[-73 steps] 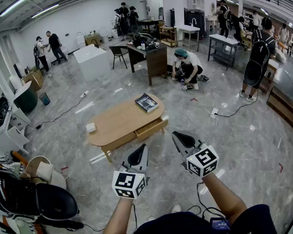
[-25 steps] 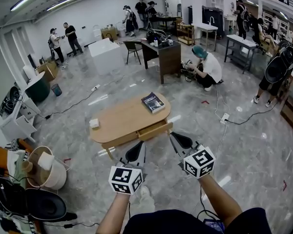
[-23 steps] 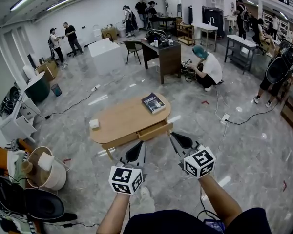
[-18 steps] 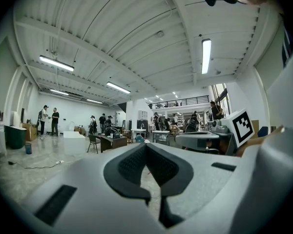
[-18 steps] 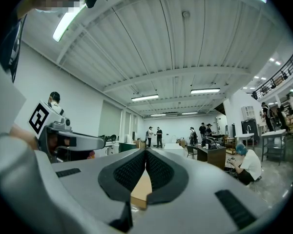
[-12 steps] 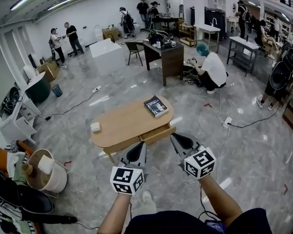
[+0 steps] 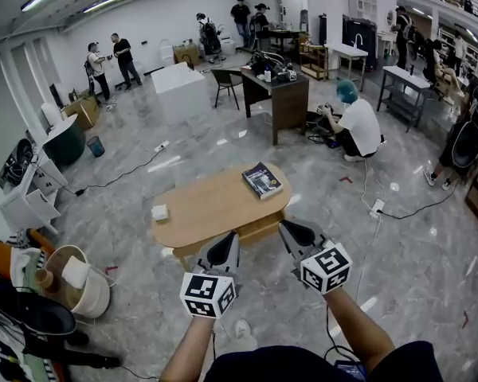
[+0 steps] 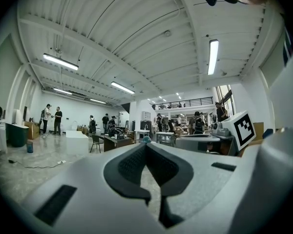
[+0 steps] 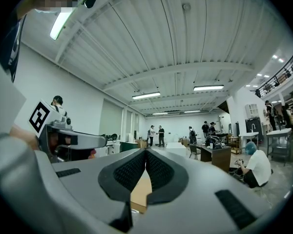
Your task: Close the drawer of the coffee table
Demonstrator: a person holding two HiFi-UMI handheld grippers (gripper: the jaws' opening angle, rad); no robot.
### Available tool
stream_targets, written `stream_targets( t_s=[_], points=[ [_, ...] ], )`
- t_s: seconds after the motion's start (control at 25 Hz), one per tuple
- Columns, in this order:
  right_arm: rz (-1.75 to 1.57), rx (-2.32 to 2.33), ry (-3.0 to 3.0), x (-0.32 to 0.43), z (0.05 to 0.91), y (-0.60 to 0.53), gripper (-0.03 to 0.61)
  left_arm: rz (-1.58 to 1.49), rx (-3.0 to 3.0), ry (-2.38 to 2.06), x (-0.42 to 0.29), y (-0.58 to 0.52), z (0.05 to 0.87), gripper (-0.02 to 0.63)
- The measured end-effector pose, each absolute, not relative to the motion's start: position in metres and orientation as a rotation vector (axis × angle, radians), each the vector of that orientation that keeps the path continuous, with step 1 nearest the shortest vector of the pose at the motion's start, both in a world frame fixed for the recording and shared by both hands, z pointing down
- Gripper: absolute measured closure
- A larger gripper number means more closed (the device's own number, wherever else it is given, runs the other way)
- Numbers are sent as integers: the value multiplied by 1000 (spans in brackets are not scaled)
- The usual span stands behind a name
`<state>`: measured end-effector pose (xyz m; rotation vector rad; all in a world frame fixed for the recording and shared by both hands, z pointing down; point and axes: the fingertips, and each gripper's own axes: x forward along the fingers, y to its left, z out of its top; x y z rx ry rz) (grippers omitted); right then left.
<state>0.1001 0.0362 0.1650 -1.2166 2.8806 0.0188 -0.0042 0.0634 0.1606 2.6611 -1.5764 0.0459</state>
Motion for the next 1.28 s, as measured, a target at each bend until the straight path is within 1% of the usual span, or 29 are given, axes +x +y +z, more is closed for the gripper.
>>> stream_targets(
  t_s=[0.68, 1.28],
  points=[
    [0, -1268, 2873, 37, 161, -52, 560, 29, 2664, -1536, -73, -24, 158, 615],
    [10, -1353, 2873, -4, 170, -116, 560, 5, 2681, -1453, -113, -94, 169, 615]
  ],
)
